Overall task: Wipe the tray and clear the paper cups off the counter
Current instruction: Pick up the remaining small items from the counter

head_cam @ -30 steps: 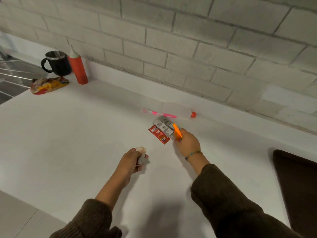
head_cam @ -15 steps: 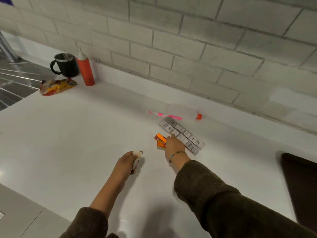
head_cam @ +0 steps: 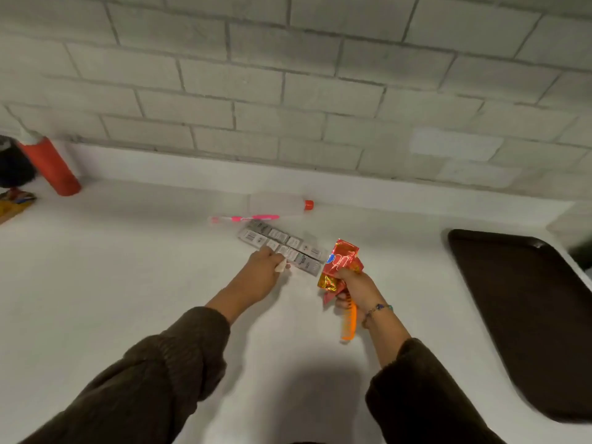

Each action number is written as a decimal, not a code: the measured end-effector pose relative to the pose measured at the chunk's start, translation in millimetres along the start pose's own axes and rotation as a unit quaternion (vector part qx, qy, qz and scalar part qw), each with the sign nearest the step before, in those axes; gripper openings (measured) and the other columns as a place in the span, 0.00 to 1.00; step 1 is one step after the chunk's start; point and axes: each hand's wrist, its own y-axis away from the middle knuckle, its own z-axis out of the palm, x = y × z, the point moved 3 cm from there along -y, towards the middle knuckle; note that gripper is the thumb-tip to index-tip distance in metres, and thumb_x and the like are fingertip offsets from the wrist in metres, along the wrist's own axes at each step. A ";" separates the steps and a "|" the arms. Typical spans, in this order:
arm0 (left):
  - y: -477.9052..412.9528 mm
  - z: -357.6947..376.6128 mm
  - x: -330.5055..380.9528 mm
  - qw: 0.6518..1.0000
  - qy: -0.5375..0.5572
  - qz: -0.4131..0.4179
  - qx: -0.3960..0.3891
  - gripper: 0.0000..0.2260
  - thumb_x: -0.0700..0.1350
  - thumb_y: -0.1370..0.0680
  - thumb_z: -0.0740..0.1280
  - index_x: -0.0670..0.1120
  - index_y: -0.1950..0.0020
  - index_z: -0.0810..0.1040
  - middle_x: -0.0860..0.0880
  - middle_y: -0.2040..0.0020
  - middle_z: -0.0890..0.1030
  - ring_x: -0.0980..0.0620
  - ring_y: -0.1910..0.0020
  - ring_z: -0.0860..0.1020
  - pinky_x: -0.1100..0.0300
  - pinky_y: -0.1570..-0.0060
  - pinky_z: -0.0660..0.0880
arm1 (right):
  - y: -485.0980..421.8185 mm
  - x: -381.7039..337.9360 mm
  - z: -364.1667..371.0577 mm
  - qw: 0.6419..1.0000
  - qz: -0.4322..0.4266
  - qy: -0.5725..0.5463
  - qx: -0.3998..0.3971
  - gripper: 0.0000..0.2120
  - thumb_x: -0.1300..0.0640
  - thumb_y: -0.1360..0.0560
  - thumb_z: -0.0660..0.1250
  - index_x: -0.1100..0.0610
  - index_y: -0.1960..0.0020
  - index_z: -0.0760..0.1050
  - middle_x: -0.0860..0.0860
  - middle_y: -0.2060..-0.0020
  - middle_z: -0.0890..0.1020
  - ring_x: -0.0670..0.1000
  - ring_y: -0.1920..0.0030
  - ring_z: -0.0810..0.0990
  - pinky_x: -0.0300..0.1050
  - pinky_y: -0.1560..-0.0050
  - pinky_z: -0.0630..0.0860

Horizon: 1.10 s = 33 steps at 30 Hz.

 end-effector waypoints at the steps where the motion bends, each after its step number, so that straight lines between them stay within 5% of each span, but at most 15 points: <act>1: -9.8 4.5 -4.1 0.997 -0.069 0.017 -0.020 0.13 0.39 0.21 0.57 0.44 0.41 0.77 0.42 0.38 0.72 0.43 0.38 0.69 0.52 0.37 0.67 | 3.5 0.4 -4.6 0.999 0.015 -0.044 0.007 0.11 0.60 0.26 0.61 0.60 0.67 0.69 0.53 0.82 0.72 0.46 0.83 0.62 0.34 0.81 0.60; 5: -39.8 24.5 -6.6 0.956 -0.272 0.071 -0.085 0.18 0.39 0.22 0.55 0.46 0.33 0.72 0.47 0.26 0.63 0.46 0.28 0.60 0.45 0.30 0.54 | 21.1 8.1 -24.8 0.994 0.019 -0.094 0.045 0.11 0.62 0.27 0.60 0.60 0.68 0.67 0.52 0.82 0.67 0.47 0.83 0.63 0.35 0.80 0.62; 10: -49.4 38.6 0.5 0.934 -0.327 0.102 -0.105 0.19 0.39 0.23 0.56 0.49 0.33 0.70 0.48 0.28 0.65 0.46 0.29 0.63 0.45 0.28 0.55 | 39.0 18.7 -38.1 0.993 -0.013 -0.078 0.082 0.09 0.62 0.30 0.62 0.62 0.65 0.79 0.62 0.80 0.71 0.48 0.83 0.65 0.38 0.77 0.67; 13: -44.8 42.9 8.3 0.934 -0.311 0.116 -0.132 0.21 0.37 0.24 0.57 0.52 0.33 0.72 0.50 0.33 0.70 0.48 0.32 0.66 0.44 0.27 0.49 | 41.8 27.2 -41.8 0.991 -0.019 -0.070 0.115 0.11 0.62 0.29 0.64 0.58 0.70 0.76 0.51 0.83 0.71 0.48 0.82 0.66 0.39 0.75 0.67; 15: -37.6 43.3 15.4 0.945 -0.272 0.136 -0.122 0.20 0.37 0.25 0.58 0.53 0.36 0.74 0.50 0.38 0.74 0.48 0.38 0.72 0.47 0.30 0.56 | 44.2 32.1 -42.5 0.988 -0.016 -0.080 0.132 0.07 0.63 0.29 0.63 0.59 0.66 0.72 0.50 0.83 0.70 0.48 0.82 0.67 0.40 0.74 0.67; 17: -28.9 41.8 22.5 0.976 -0.152 0.121 -0.100 0.15 0.41 0.23 0.59 0.53 0.40 0.75 0.50 0.43 0.77 0.49 0.50 0.77 0.55 0.43 0.70 | 49.1 35.0 -42.9 0.985 -0.018 -0.113 0.132 0.05 0.66 0.29 0.60 0.61 0.64 0.71 0.51 0.83 0.70 0.48 0.83 0.65 0.38 0.78 0.64; 19: -18.6 41.3 32.1 0.994 0.003 0.068 -0.082 0.11 0.44 0.21 0.58 0.52 0.42 0.75 0.53 0.47 0.76 0.51 0.54 0.76 0.61 0.55 0.69 | 57.0 39.8 -46.5 0.980 -0.005 -0.155 0.128 0.08 0.69 0.30 0.57 0.62 0.67 0.70 0.54 0.80 0.69 0.47 0.84 0.62 0.36 0.80 0.60; 21: -10.6 42.9 45.4 0.993 0.100 0.037 -0.055 0.11 0.40 0.21 0.59 0.48 0.41 0.77 0.51 0.46 0.75 0.51 0.52 0.74 0.61 0.53 0.67 | 66.3 45.4 -53.9 0.973 0.015 -0.204 0.109 0.12 0.67 0.29 0.55 0.59 0.70 0.68 0.56 0.76 0.68 0.47 0.84 0.59 0.35 0.79 0.56; 26: 20.5 57.4 97.3 0.907 0.386 -0.112 -0.125 0.12 0.47 0.19 0.59 0.46 0.38 0.74 0.42 0.53 0.82 0.43 0.55 0.80 0.51 0.54 0.77 | 95.6 48.6 -88.3 0.968 0.006 -0.245 0.043 0.14 0.47 0.26 0.66 0.54 0.62 0.66 0.50 0.75 0.70 0.45 0.81 0.59 0.33 0.81 0.58; 30: 46.6 85.9 154.0 0.815 0.524 -0.148 -0.199 0.08 0.46 0.20 0.62 0.51 0.42 0.76 0.47 0.63 0.81 0.50 0.65 0.80 0.59 0.65 0.78 | 120.9 59.5 -130.6 0.980 -0.032 -0.151 0.124 0.13 0.58 0.27 0.70 0.54 0.56 0.64 0.52 0.72 0.69 0.45 0.81 0.61 0.35 0.80 0.59; 33: 61.7 114.8 195.4 0.813 0.508 -0.131 -0.252 0.10 0.49 0.22 0.64 0.52 0.41 0.75 0.49 0.66 0.81 0.54 0.68 0.79 0.61 0.69 0.76 | 145.2 75.4 -167.6 0.966 -0.049 -0.201 0.156 0.06 0.62 0.23 0.61 0.55 0.54 0.65 0.55 0.69 0.76 0.47 0.82 0.70 0.33 0.80 0.60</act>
